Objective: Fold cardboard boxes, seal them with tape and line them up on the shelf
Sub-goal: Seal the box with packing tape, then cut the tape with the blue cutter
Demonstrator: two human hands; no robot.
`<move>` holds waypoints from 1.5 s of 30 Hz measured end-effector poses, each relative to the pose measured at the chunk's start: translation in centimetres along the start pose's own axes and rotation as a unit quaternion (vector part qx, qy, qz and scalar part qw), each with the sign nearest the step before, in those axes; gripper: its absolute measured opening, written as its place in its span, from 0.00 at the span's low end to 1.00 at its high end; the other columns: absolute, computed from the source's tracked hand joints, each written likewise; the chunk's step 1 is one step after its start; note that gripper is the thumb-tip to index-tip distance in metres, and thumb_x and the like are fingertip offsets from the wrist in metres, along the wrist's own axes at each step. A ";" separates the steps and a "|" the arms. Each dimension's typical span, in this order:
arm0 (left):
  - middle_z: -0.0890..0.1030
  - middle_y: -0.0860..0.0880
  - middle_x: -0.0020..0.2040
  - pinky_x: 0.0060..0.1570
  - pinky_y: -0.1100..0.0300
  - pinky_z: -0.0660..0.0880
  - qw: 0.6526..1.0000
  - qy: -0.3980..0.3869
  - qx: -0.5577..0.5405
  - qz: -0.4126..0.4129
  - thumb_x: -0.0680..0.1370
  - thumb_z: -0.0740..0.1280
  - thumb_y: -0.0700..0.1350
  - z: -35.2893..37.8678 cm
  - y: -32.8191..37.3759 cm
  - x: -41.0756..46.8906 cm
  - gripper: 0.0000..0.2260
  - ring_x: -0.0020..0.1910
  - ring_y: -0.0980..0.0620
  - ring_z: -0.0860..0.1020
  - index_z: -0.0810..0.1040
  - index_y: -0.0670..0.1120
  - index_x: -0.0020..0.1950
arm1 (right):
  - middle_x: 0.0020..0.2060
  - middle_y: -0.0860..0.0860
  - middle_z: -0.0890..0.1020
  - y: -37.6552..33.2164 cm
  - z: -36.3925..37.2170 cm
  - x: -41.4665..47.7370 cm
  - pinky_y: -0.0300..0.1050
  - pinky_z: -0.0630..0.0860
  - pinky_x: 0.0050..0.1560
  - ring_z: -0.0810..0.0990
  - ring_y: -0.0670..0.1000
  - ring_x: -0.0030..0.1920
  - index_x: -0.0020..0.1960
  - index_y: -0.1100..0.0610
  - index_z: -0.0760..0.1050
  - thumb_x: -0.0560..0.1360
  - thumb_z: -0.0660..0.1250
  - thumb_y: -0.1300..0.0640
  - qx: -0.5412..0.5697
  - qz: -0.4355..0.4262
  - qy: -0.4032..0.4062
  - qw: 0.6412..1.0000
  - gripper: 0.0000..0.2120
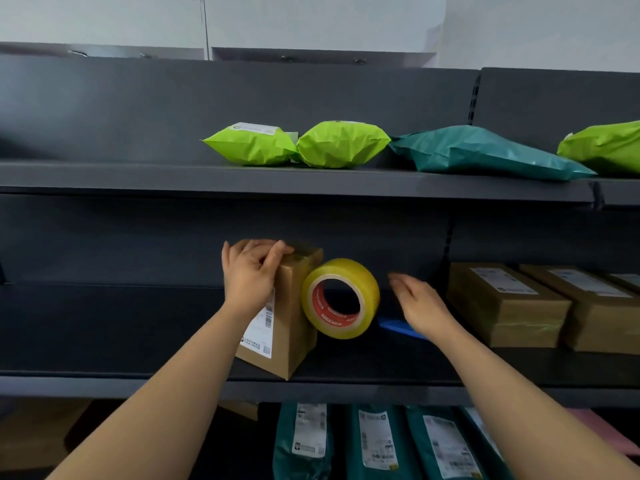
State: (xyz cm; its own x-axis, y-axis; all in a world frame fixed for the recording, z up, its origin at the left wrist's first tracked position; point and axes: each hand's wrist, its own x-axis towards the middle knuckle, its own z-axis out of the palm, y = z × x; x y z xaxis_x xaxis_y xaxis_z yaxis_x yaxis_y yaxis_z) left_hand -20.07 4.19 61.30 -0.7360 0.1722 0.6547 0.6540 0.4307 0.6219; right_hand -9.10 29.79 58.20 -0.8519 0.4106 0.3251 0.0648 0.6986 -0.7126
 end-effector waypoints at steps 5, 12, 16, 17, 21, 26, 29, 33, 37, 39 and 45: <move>0.77 0.58 0.57 0.71 0.60 0.37 1.000 0.024 0.003 0.018 0.81 0.57 0.58 0.6 -0.6 -0.1 0.15 0.71 0.51 0.61 0.83 0.57 0.52 | 0.69 0.54 0.72 4.9 0.8 1.6 0.40 0.67 0.61 0.72 0.54 0.67 0.72 0.54 0.68 0.82 0.59 0.51 -0.122 0.088 -0.084 0.985 0.20; 0.77 0.60 0.52 0.72 0.59 0.39 0.999 0.041 -0.011 0.023 0.79 0.54 0.57 1.0 -0.9 0.0 0.15 0.69 0.51 0.64 0.81 0.60 0.49 | 0.68 0.54 0.73 8.5 3.1 2.9 0.44 0.71 0.61 0.74 0.55 0.64 0.75 0.52 0.62 0.82 0.56 0.53 -0.295 0.058 -0.150 0.942 0.21; 0.77 0.59 0.52 0.73 0.57 0.39 0.999 0.038 -0.013 0.014 0.81 0.55 0.54 1.1 -1.2 0.3 0.14 0.69 0.50 0.65 0.81 0.60 0.49 | 0.67 0.55 0.72 9.3 3.6 3.7 0.44 0.71 0.61 0.73 0.55 0.63 0.75 0.51 0.64 0.82 0.57 0.58 -0.312 0.053 -0.140 0.938 0.21; 0.77 0.59 0.53 0.73 0.56 0.39 0.999 0.034 -0.015 0.009 0.82 0.56 0.53 1.1 -1.1 0.3 0.13 0.70 0.50 0.64 0.81 0.60 0.49 | 0.67 0.55 0.72 9.2 3.7 3.8 0.44 0.71 0.61 0.73 0.55 0.64 0.74 0.51 0.64 0.82 0.57 0.58 -0.313 0.050 -0.143 0.938 0.21; 0.77 0.59 0.55 0.74 0.55 0.39 0.999 -0.001 -0.032 -0.007 0.78 0.59 0.59 0.6 -0.7 0.2 0.10 0.70 0.54 0.61 0.80 0.64 0.46 | 0.60 0.56 0.77 8.4 3.0 3.4 0.44 0.74 0.52 0.77 0.54 0.55 0.70 0.54 0.71 0.82 0.56 0.57 -0.247 0.049 -0.126 0.959 0.17; 0.73 0.66 0.55 0.76 0.48 0.41 0.998 -0.051 -0.033 0.004 0.67 0.59 0.69 -0.5 -0.6 0.2 0.17 0.68 0.58 0.57 0.80 0.64 0.47 | 0.48 0.58 0.78 2.4 0.4 2.5 0.43 0.75 0.40 0.78 0.52 0.42 0.63 0.63 0.72 0.84 0.53 0.58 0.149 0.137 -0.034 0.979 0.14; 0.71 0.62 0.61 0.75 0.43 0.46 0.998 -0.066 0.012 0.006 0.69 0.55 0.70 -0.8 -0.5 -0.1 0.19 0.69 0.59 0.56 0.77 0.67 0.52 | 0.47 0.59 0.79 -2.5 -0.8 1.1 0.50 0.79 0.46 0.81 0.55 0.43 0.53 0.62 0.72 0.84 0.53 0.59 0.368 0.164 -0.063 0.913 0.10; 0.70 0.54 0.68 0.76 0.45 0.43 0.990 -0.076 0.105 0.056 0.70 0.47 0.75 -1.0 -0.6 -1.1 0.35 0.74 0.50 0.57 0.72 0.58 0.67 | 0.45 0.57 0.82 -5.6 -1.4 0.2 0.49 0.78 0.44 0.81 0.54 0.43 0.56 0.62 0.78 0.82 0.60 0.55 0.420 0.158 -0.079 0.890 0.13; 0.67 0.50 0.71 0.76 0.45 0.41 0.976 -0.101 0.188 0.029 0.67 0.47 0.76 -1.6 -0.6 -1.1 0.40 0.76 0.48 0.55 0.63 0.52 0.71 | 0.40 0.55 0.82 -6.8 -1.0 -0.7 0.48 0.78 0.41 0.81 0.53 0.39 0.53 0.62 0.78 0.76 0.70 0.54 0.419 0.150 -0.101 0.890 0.12; 0.66 0.50 0.72 0.76 0.44 0.46 0.979 -0.094 0.183 0.003 0.70 0.53 0.74 -1.5 -0.2 -1.4 0.38 0.75 0.47 0.56 0.64 0.52 0.71 | 0.41 0.56 0.83 -7.0 -0.6 -1.3 0.48 0.80 0.38 0.83 0.53 0.37 0.50 0.61 0.79 0.72 0.73 0.58 0.426 0.148 -0.119 0.885 0.09; 0.74 0.49 0.56 0.47 0.59 0.74 0.991 0.023 0.011 -0.131 0.72 0.73 0.57 -1.2 2.9 -4.6 0.24 0.52 0.52 0.75 0.70 0.47 0.60 | 0.44 0.57 0.84 -7.9 0.7 -2.2 0.47 0.80 0.37 0.83 0.54 0.40 0.55 0.60 0.78 0.69 0.76 0.62 0.454 0.167 -0.103 0.869 0.16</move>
State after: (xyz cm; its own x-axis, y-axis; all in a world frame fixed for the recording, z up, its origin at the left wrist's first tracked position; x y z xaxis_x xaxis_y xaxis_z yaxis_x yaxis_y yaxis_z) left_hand -14.63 3.61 60.60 -0.8713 0.0111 0.4906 0.4366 0.4739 0.7647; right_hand -8.06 22.99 62.68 -0.9451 0.3236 -0.0455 -0.0312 -0.2281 -0.9731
